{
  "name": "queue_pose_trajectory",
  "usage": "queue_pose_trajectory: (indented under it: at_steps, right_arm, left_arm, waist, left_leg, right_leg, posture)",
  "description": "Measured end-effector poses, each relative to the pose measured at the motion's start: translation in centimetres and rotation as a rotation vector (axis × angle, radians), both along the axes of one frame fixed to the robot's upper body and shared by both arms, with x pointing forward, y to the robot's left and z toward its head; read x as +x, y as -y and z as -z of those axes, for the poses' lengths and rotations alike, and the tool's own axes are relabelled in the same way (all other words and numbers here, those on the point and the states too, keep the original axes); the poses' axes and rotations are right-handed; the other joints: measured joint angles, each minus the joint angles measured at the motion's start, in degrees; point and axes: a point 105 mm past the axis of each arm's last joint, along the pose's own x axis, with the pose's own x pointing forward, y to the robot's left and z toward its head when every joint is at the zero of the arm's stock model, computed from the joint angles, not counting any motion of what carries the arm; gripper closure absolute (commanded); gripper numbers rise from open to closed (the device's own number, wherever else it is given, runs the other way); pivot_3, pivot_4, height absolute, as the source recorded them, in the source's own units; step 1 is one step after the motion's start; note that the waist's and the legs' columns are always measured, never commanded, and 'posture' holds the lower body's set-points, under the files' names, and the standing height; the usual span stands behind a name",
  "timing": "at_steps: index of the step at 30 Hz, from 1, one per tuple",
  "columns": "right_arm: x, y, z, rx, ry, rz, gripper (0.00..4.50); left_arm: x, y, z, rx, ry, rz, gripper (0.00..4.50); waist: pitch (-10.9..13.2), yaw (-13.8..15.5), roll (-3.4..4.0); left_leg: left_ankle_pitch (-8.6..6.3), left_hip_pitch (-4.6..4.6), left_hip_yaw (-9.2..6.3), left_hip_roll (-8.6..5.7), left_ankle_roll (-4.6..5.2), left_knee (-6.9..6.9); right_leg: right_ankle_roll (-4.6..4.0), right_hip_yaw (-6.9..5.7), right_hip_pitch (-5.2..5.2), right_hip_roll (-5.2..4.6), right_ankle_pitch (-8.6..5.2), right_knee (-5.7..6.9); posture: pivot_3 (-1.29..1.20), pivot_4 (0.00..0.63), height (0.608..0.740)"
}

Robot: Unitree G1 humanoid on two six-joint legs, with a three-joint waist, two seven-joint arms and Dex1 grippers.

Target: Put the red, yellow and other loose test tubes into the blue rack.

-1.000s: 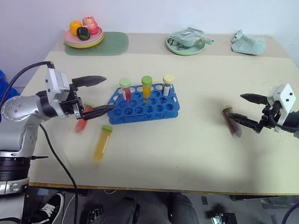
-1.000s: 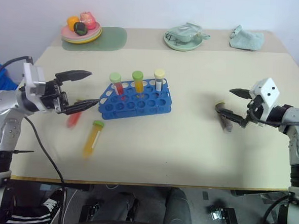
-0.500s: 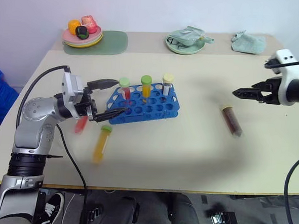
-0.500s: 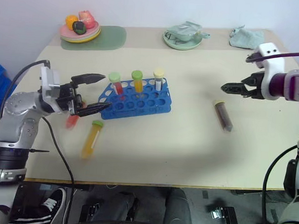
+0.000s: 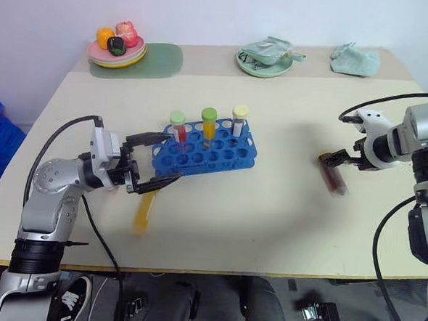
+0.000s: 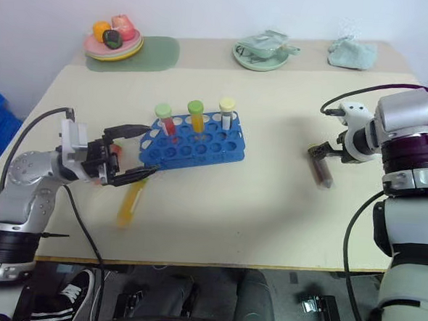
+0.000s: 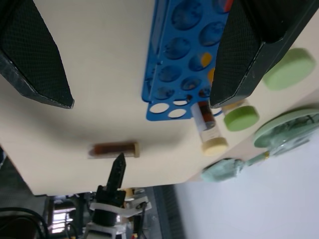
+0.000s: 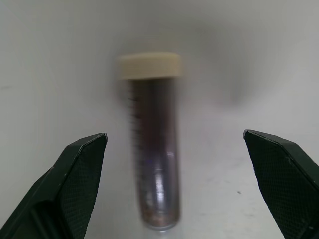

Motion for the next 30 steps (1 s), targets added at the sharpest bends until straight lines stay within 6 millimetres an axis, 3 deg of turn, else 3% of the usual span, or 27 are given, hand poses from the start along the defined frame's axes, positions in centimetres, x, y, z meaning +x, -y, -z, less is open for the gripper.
queue_pose_trajectory:
  at_steps: [9,13,18,30]
  right_arm:
    - [0.1,-0.7,1.1,-0.004,-0.037,-0.008,0.00]
    - [0.0,-0.8,1.4,-0.011,-0.051,-0.016,1.27]
    - [0.1,-1.3,1.7,-0.005,-0.051,-0.041,3.65]
    - [-0.4,-2.9,1.1,0.035,-0.011,-0.153,3.65]
  left_arm:
    - [-0.7,-0.3,0.7,0.000,-0.018,-0.028,0.06]
    - [-0.9,-0.2,0.5,0.002,-0.011,-0.030,0.00]
    - [-1.1,-0.2,0.5,0.002,-0.010,-0.035,0.00]
    - [-0.9,-0.3,0.2,0.010,-0.002,-0.029,0.00]
  waist:
    - [0.00,-0.86,0.01]
    - [0.00,-0.83,0.01]
    - [-0.01,-0.79,0.00]
    - [0.00,-0.80,0.02]
  left_leg:
    - [0.00,0.00,0.00,0.00,0.00,0.00]
    - [0.00,0.00,0.00,0.00,0.00,0.00]
    - [0.00,0.03,-0.01,-0.01,0.00,0.02]
    - [0.00,0.01,0.00,-0.01,0.00,0.01]
  right_leg:
    - [0.00,0.00,-0.01,0.00,0.00,0.02]
    - [0.00,0.00,0.00,0.00,0.00,0.01]
    - [0.00,0.00,0.05,0.00,0.00,0.02]
    - [0.00,0.00,0.02,0.00,0.01,0.01]
  posture:
    - [0.00,0.150,0.740]
    - [0.00,0.150,0.740]
    - [0.00,0.150,0.740]
    - [0.00,0.150,0.740]
